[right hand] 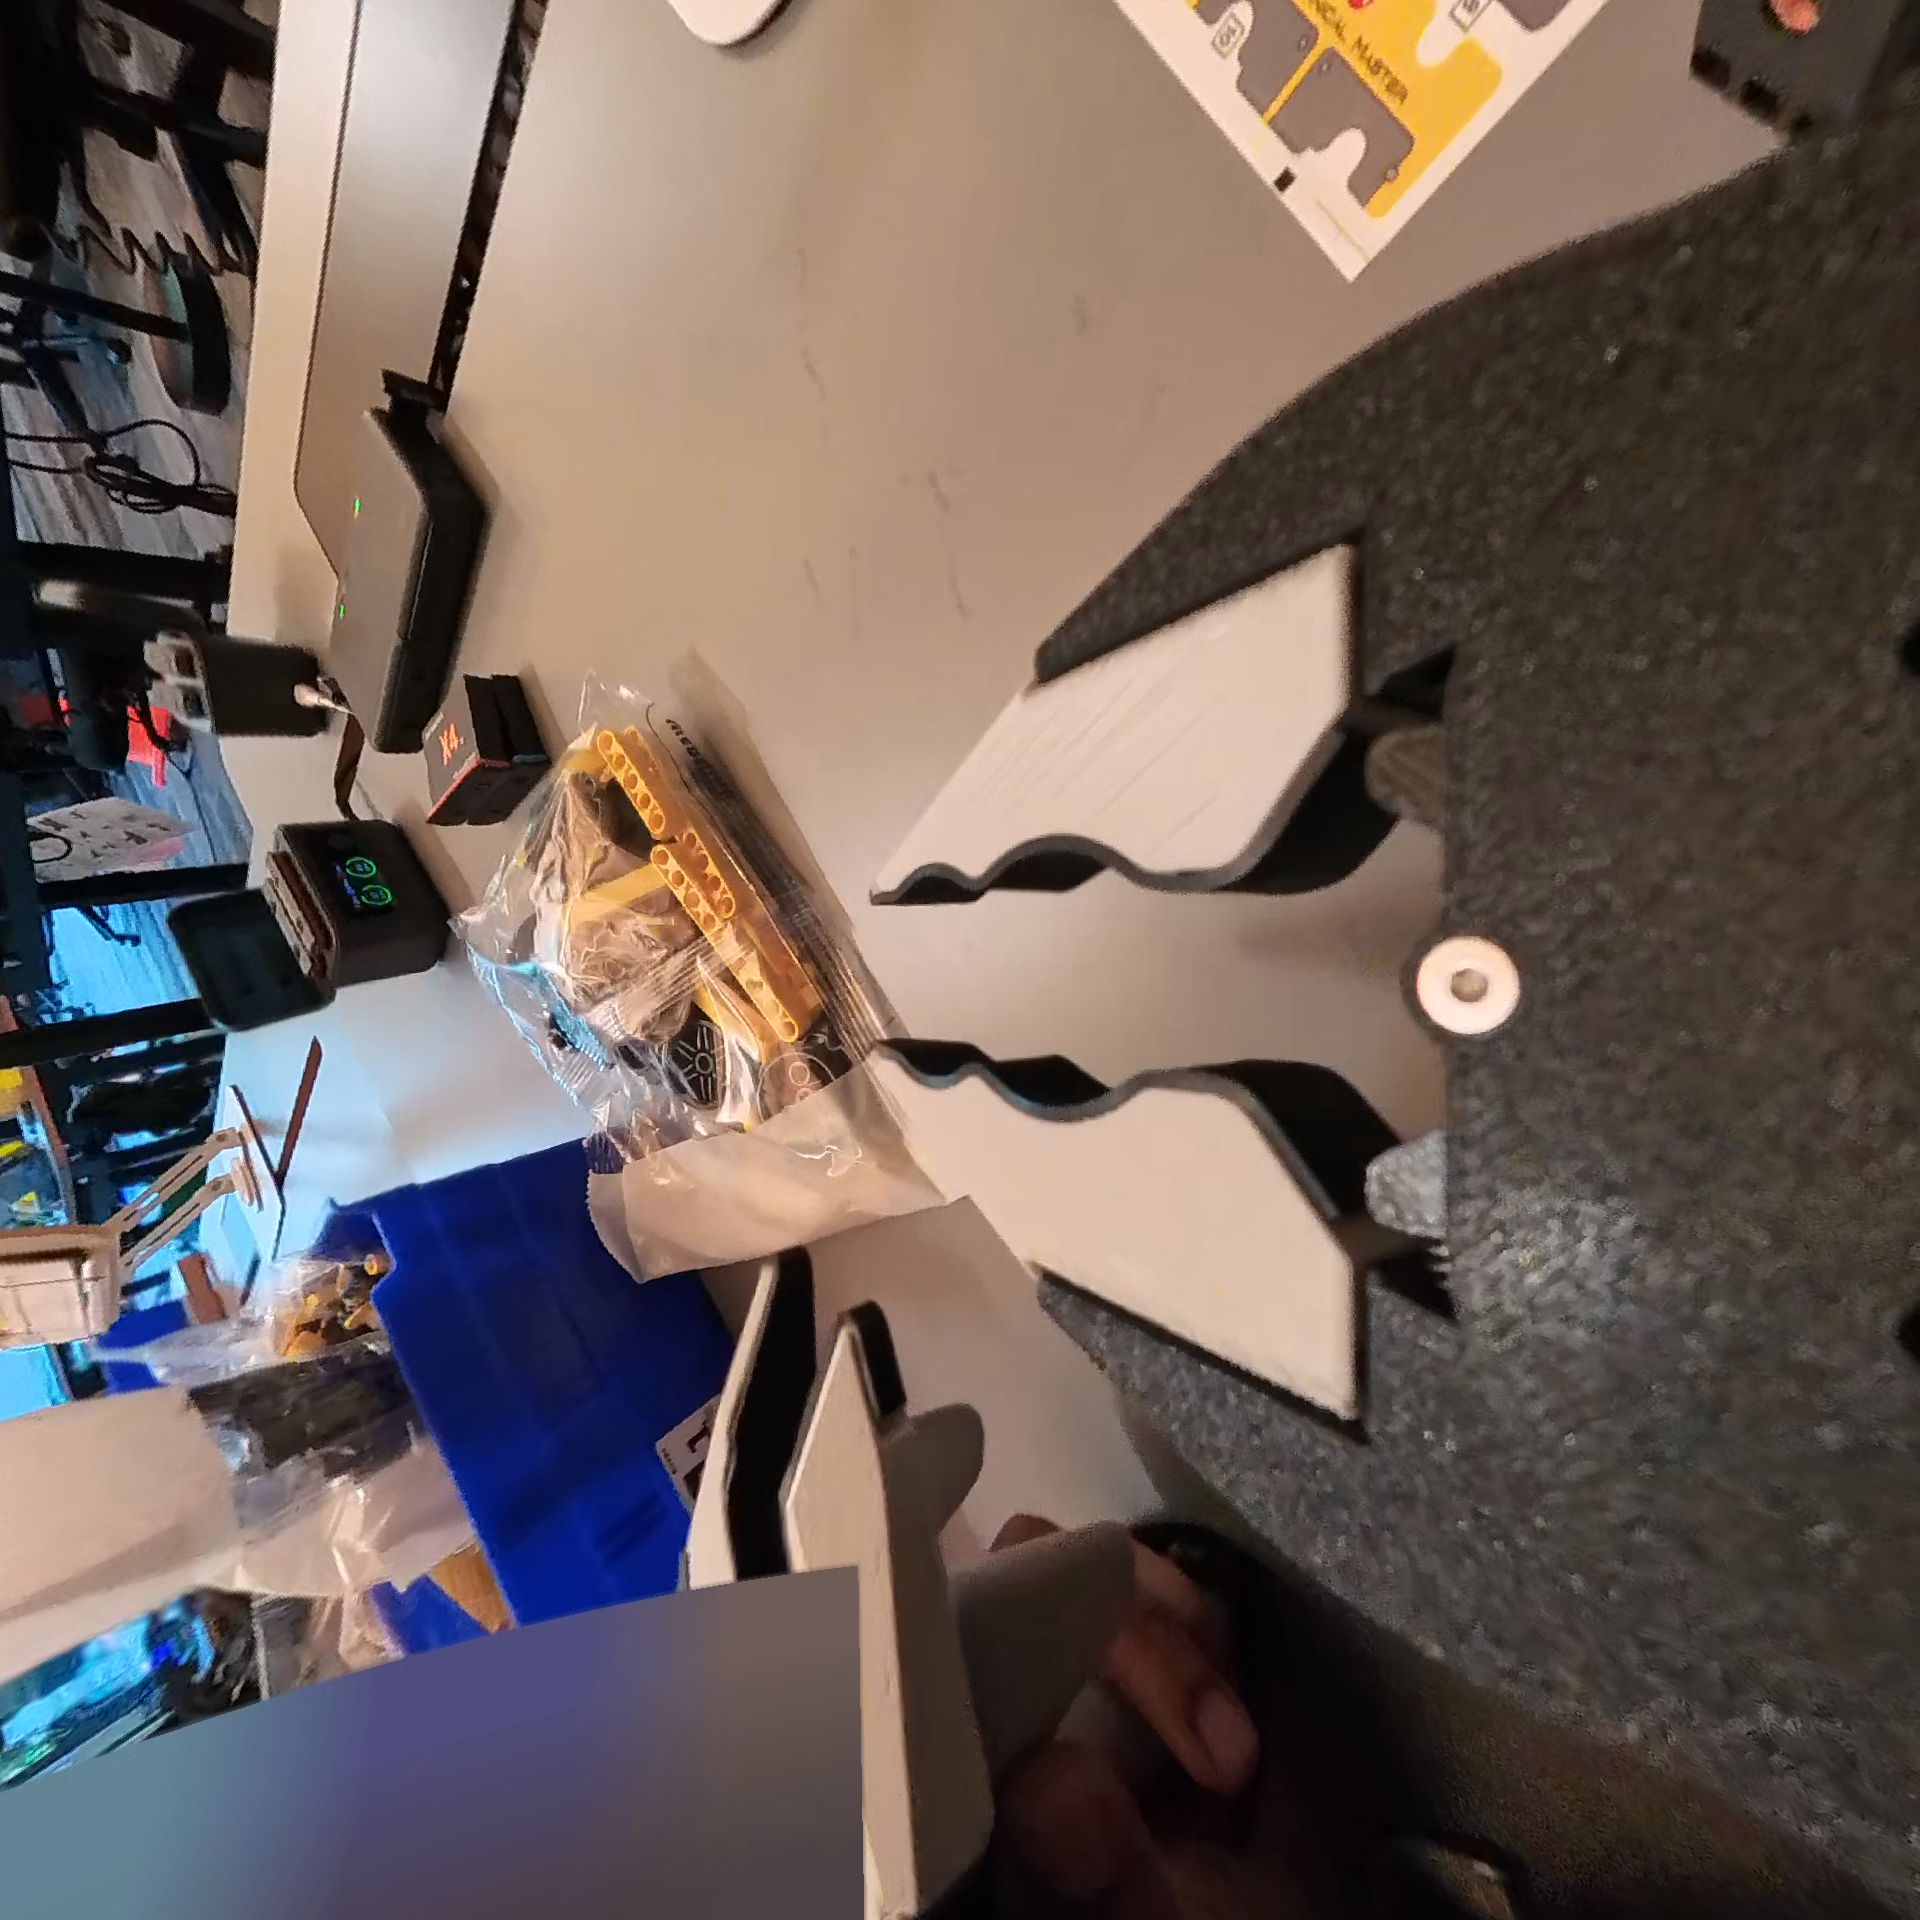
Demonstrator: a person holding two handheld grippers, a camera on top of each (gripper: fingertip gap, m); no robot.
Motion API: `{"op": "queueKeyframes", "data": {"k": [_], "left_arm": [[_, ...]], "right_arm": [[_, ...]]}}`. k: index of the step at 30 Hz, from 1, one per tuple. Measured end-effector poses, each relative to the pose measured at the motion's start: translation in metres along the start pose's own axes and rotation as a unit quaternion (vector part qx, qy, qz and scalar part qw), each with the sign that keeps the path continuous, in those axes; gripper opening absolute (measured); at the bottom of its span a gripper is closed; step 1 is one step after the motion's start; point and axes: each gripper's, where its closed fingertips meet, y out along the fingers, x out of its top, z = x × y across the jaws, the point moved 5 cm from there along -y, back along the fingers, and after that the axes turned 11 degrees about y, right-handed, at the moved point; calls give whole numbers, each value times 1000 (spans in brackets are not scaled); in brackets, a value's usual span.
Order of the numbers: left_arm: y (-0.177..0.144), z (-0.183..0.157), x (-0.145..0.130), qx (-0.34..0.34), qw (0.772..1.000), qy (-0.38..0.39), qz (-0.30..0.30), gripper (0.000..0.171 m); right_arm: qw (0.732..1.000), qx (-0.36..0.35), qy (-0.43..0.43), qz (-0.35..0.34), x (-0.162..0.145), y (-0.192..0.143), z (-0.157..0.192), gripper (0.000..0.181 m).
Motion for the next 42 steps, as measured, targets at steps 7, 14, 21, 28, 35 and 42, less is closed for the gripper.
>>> {"op": "queueKeyframes", "data": {"k": [7,14,21,28,35,42], "left_arm": [[-5,16,-2,-6,997,-77,-11,16],[-27,34,-1,5,983,-173,-67,16],[-26,28,0,0,986,-154,-59,16],[-23,30,-6,7,986,-162,-36,16],[-21,28,-7,3,987,-160,-26,16],[-19,31,-10,-4,984,-179,-15,16]], "right_arm": [[994,-40,-91,38,-11,10,12,25],[977,-63,-189,-75,54,-2,58,25],[922,9,-378,-79,122,40,183,25],[858,168,-485,7,125,119,291,24],[786,239,-557,121,113,234,331,24],[761,260,-533,263,81,299,340,62]]}}
